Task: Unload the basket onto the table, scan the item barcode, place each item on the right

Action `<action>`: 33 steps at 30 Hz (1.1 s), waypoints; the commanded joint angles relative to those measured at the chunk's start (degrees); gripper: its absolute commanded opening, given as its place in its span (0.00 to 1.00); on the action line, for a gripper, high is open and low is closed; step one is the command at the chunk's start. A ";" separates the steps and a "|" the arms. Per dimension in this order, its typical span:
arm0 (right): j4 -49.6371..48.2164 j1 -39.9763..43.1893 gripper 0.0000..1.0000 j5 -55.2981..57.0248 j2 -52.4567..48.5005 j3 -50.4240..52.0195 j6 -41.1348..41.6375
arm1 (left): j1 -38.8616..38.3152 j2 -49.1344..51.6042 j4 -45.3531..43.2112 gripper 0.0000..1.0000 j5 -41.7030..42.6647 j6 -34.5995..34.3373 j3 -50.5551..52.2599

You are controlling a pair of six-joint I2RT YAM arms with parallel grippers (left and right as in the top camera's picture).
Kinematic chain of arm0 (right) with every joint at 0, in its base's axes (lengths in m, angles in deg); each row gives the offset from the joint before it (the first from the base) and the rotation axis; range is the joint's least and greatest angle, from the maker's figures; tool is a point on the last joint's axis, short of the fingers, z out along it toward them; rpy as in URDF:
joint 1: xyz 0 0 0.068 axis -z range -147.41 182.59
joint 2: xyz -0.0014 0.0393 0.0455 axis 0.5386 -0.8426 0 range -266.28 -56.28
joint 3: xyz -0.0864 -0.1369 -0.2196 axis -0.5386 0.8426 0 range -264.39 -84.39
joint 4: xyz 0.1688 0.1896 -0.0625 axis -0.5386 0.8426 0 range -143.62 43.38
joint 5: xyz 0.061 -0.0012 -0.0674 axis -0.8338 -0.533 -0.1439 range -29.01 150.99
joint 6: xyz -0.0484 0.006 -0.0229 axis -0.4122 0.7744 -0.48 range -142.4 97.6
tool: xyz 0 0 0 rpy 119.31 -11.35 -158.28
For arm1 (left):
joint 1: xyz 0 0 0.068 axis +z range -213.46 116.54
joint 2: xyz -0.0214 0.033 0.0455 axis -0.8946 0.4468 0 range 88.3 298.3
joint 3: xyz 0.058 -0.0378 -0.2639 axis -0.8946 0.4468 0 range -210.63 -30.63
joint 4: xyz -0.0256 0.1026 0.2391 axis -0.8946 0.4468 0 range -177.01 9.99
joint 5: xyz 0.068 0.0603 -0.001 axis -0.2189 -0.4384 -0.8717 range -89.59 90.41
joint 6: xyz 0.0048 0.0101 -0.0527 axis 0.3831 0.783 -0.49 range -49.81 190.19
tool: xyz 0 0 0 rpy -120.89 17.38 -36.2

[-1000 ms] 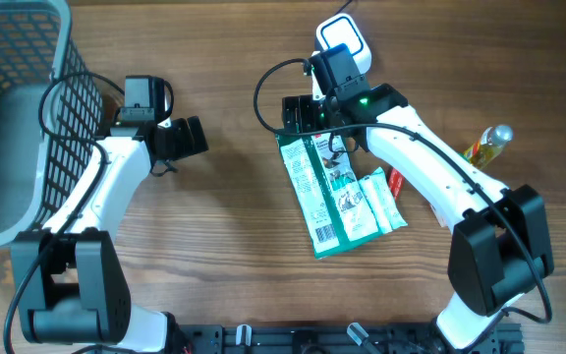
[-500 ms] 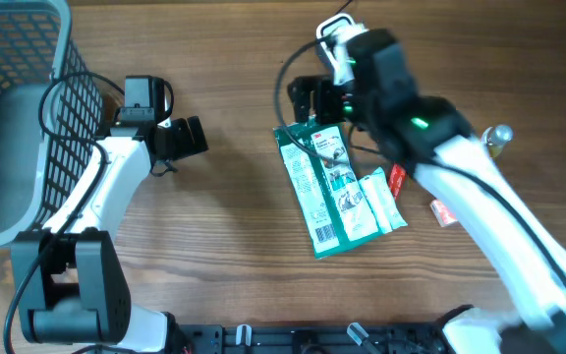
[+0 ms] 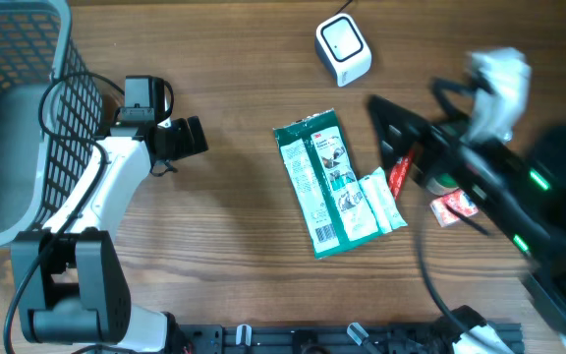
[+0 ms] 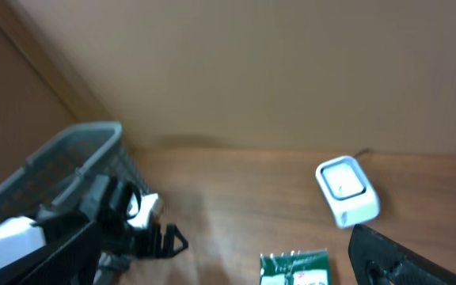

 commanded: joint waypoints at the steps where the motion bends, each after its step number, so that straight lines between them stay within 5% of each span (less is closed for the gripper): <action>1: 4.70 2.12 1.00 1.22 8.44 -0.20 0.42 | 0.59 0.63 -0.04 1.00 -0.74 0.13 -0.22; 9: 9.29 10.75 1.00 5.90 21.73 6.10 0.17 | 0.59 0.63 -0.04 1.00 -0.74 0.13 -0.22; 16: 2.97 13.88 1.00 6.91 34.97 22.03 -1.20 | 0.59 0.63 -0.04 1.00 -0.74 0.13 -0.22; 22: -21.49 17.88 1.00 2.80 46.80 44.35 -1.81 | 0.59 0.63 -0.04 1.00 -0.74 0.13 -0.22; 28: -60.24 18.03 1.00 0.07 52.78 63.87 -9.51 | 0.59 0.66 -0.04 1.00 -0.74 0.13 -0.22; 33: -71.19 18.14 1.00 2.19 52.76 70.49 -10.19 | 0.59 0.63 -0.04 1.00 -0.74 0.13 -0.22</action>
